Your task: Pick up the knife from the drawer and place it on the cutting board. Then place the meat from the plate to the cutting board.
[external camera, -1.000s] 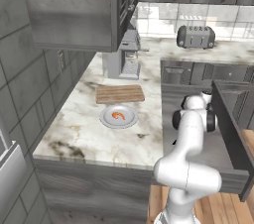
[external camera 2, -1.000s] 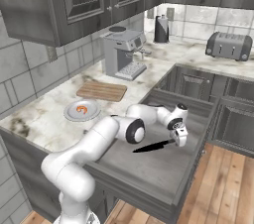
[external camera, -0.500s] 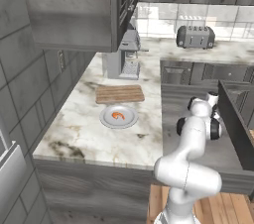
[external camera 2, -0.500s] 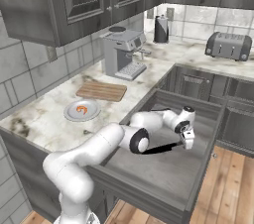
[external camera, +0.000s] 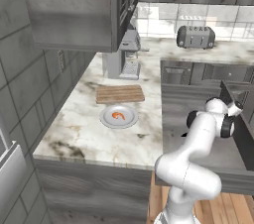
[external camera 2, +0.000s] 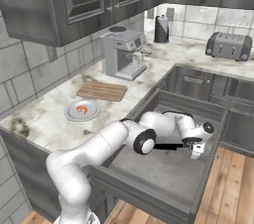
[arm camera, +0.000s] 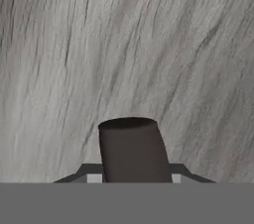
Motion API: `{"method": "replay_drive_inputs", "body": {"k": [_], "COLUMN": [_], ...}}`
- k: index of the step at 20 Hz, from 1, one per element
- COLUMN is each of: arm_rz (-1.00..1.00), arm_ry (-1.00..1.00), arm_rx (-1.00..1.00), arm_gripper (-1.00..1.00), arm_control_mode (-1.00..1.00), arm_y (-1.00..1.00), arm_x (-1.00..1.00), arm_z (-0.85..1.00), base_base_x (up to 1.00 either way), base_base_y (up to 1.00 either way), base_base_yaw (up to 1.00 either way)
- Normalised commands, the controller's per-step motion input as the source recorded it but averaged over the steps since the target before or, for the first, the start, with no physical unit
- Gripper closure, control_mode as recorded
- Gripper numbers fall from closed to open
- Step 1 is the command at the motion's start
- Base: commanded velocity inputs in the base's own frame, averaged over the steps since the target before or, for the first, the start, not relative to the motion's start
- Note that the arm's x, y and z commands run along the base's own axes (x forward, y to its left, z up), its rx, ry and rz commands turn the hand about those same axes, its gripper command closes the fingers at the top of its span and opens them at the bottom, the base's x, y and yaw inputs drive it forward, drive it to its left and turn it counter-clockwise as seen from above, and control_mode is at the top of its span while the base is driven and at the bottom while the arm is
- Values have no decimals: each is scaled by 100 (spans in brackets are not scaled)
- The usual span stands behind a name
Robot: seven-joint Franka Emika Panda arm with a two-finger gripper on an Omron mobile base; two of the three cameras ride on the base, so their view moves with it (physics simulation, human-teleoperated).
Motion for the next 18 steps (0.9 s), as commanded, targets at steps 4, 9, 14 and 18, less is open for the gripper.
{"method": "replay_drive_inputs", "body": {"k": [4,9,14,18], "arm_rz": [-37,-24,-24,-17], "arm_ry": [-15,0,0,16], "arm_rx": [0,0,-5,1], "arm_gripper": [100,100,100,100], "arm_control_mode": [-100,-100,-100,-100], "arm_y": [47,50,42,-16], "arm_x": [-78,-56,-9,0], "arm_z": [7,33,100,100], "base_base_x": [0,0,0,0], "base_base_y": [0,0,0,0], "base_base_yaw": [0,0,0,0]}}
